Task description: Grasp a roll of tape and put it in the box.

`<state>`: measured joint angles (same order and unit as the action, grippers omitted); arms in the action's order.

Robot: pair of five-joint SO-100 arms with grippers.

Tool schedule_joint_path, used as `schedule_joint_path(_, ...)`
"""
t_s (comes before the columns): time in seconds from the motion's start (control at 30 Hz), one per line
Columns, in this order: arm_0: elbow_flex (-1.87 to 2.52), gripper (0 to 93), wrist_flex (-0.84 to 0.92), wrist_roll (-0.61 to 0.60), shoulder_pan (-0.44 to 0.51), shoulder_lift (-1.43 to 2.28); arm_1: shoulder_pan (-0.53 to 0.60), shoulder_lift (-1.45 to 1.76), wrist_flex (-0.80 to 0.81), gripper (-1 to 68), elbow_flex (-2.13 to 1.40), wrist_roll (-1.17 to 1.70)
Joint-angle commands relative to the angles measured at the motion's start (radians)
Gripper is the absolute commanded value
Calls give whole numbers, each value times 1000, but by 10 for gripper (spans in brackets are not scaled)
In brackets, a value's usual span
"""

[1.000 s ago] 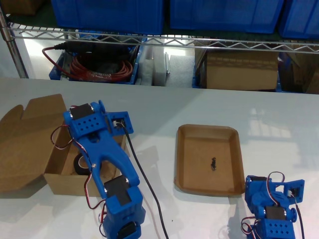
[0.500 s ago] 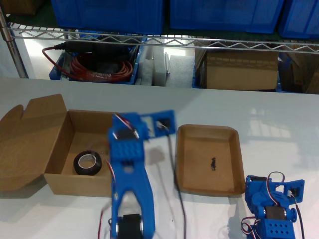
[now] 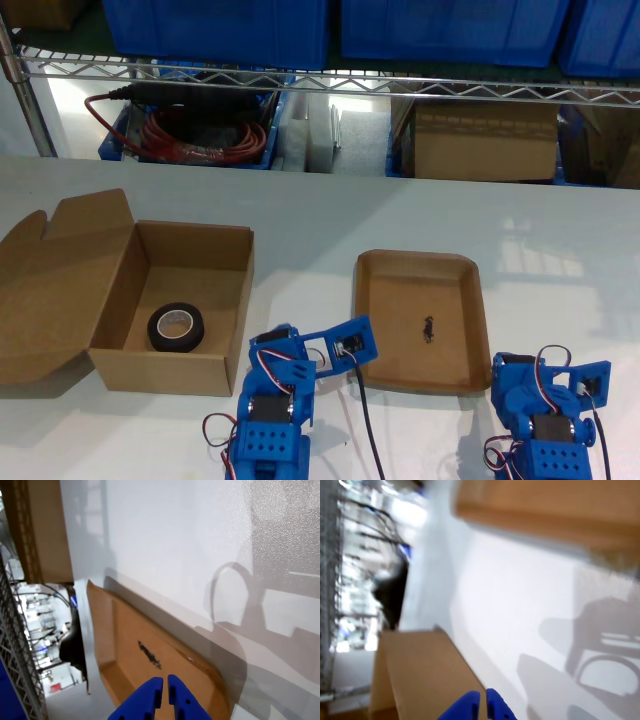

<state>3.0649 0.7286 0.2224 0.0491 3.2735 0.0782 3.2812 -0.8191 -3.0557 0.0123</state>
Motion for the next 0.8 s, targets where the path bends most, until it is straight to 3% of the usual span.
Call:
schedule_joint_path(0.0, 35, -1, 55, 9, 15, 51, 3, 6, 5, 3, -14, -3)
schedule_joint_path(0.77, 35, 0, 58, -12, 0, 51, 3, 6, 5, 3, -14, -3)
